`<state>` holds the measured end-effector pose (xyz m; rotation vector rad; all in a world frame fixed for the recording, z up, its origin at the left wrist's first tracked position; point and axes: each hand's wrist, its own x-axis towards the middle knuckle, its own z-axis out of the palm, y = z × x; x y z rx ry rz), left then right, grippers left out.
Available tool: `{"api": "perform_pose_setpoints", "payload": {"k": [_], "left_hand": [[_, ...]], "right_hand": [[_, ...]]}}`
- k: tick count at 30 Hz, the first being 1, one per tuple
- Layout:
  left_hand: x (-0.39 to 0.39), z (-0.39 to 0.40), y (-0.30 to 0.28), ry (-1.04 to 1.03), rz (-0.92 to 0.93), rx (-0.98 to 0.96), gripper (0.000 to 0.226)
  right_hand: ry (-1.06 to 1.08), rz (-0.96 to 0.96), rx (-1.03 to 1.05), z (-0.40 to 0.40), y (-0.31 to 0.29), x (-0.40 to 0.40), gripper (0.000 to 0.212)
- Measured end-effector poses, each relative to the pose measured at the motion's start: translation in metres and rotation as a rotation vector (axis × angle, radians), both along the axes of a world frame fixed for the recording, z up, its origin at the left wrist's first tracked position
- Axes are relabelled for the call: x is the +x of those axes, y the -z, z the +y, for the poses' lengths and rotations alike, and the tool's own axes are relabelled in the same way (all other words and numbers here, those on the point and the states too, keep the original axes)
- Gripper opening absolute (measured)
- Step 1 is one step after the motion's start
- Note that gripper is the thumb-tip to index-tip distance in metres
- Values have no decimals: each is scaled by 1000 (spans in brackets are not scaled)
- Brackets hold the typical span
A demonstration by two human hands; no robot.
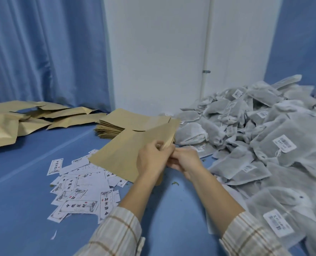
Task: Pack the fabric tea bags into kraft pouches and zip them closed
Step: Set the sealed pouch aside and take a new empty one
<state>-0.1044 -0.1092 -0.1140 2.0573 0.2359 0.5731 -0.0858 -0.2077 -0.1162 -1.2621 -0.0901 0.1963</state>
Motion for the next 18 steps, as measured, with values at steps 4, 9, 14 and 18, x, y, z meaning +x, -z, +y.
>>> {"api": "perform_pose_setpoints", "payload": {"k": [4,9,14,18], "left_hand": [[7,-6,5,-76,-34,-79,25],[10,-12,13,-11,-115,-202,19],[14,-12,14,-53,-163,-63,43],[13,-13,17,-53,-161,354,34]], "right_hand": [[-13,-16,-45,-7,6,-1,13],[13,22,-27,-16,11,3,4],[2,43,59,-18,21,2,6],[373,-372,-597,-8,21,6,19]]}}
